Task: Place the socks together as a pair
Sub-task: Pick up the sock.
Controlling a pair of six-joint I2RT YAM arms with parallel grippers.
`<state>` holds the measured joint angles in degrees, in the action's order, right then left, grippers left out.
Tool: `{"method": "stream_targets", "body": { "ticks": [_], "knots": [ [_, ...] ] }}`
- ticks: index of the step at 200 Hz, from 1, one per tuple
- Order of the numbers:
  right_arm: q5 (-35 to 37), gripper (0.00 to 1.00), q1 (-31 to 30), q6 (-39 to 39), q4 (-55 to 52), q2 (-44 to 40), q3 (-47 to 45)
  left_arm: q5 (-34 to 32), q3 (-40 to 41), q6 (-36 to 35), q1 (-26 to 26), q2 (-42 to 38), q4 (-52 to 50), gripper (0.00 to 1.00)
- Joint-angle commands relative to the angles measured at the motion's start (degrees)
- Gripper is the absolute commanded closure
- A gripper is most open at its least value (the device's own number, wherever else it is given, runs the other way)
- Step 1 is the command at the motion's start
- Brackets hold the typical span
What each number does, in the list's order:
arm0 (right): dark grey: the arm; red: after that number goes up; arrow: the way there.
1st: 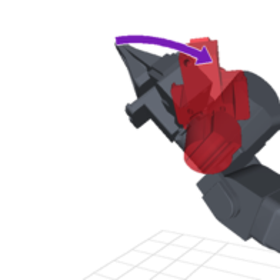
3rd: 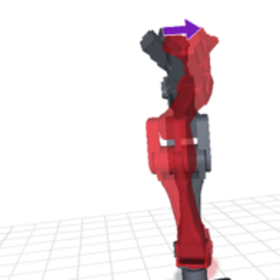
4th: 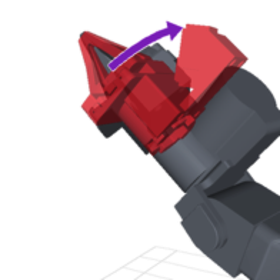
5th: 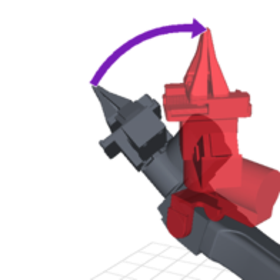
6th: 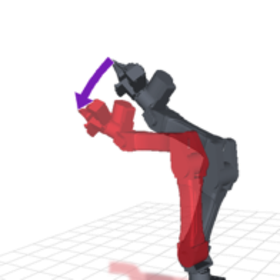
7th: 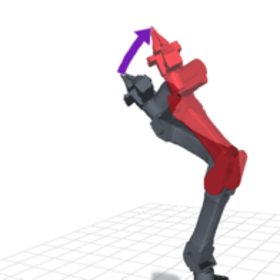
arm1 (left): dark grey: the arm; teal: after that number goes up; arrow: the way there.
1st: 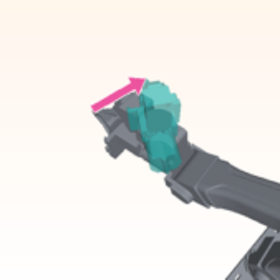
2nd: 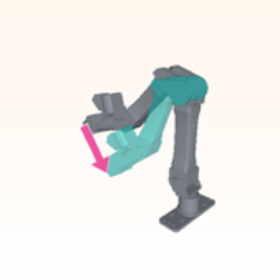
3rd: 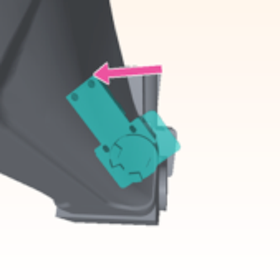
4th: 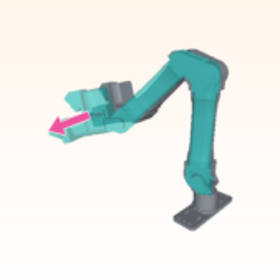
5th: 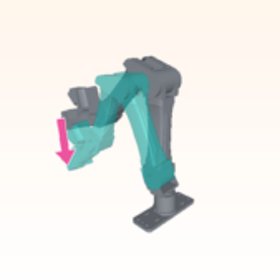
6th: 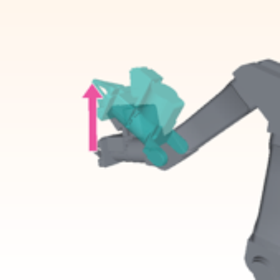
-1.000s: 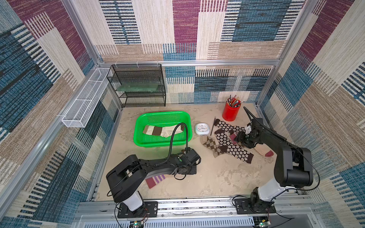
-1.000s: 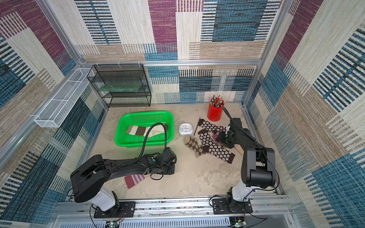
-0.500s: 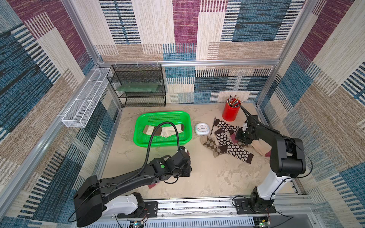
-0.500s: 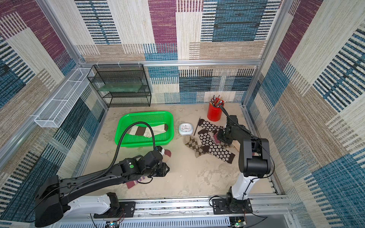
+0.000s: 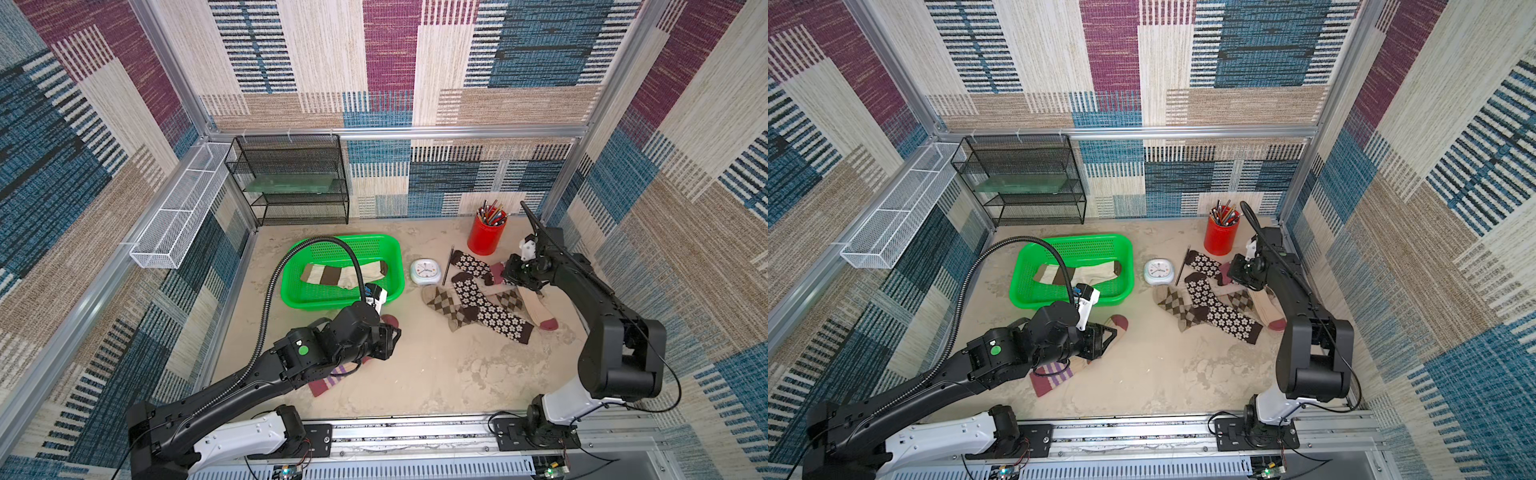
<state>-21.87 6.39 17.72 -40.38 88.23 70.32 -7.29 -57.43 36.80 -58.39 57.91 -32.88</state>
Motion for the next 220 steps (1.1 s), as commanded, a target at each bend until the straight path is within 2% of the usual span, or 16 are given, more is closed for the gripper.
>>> {"method": "stream_targets", "body": {
  "ticks": [1, 35, 63, 97, 125, 140, 153, 183, 202, 220],
  "knots": [
    [-9.49, 1.00, -0.30, -1.56, -9.20, -3.29, 2.17, -0.93, -4.53, -10.57, 0.10, 1.43, 0.37, 0.43],
    [-18.20, 1.00, -4.51, -3.38, -19.55, -9.16, 5.57, 0.55, -13.03, -21.10, 0.05, 5.26, -1.28, 0.32],
    [-25.69, 1.00, -11.99, 3.87, -16.80, -15.59, 2.56, 3.39, -17.43, -27.29, 0.10, 6.62, -2.02, 0.27],
    [-33.38, 1.00, -18.50, 15.92, -6.93, -22.17, -3.00, 8.69, -17.29, -35.65, 0.02, 6.21, -1.59, 0.24],
    [-35.89, 1.00, -21.06, 16.08, -8.04, -21.29, -5.10, 13.99, -13.48, -43.05, -0.40, 3.80, 1.96, 0.24],
    [-35.72, 1.00, -23.36, 15.84, -7.81, -19.90, -6.27, 13.54, -11.20, -41.12, -0.28, 2.51, 4.92, 0.20],
    [-36.17, 1.00, -25.18, 16.34, -6.74, -18.46, -6.81, 16.49, -11.66, -38.57, -0.06, 3.79, 3.99, 0.21],
    [-36.46, 1.00, -30.06, 18.40, -2.58, -14.92, -7.42, 17.47, -14.15, -30.53, -0.06, 10.70, -0.94, 0.30],
    [-36.68, 1.00, -31.99, 17.13, -3.70, -12.26, -6.36, 15.23, -12.28, -27.75, 0.52, 11.27, 0.00, 0.32],
    [-37.18, 1.00, -33.14, 16.28, -4.27, -10.44, -5.69, 16.36, -11.57, -25.83, 2.67, 11.50, -0.69, 0.34]
  ]
}}
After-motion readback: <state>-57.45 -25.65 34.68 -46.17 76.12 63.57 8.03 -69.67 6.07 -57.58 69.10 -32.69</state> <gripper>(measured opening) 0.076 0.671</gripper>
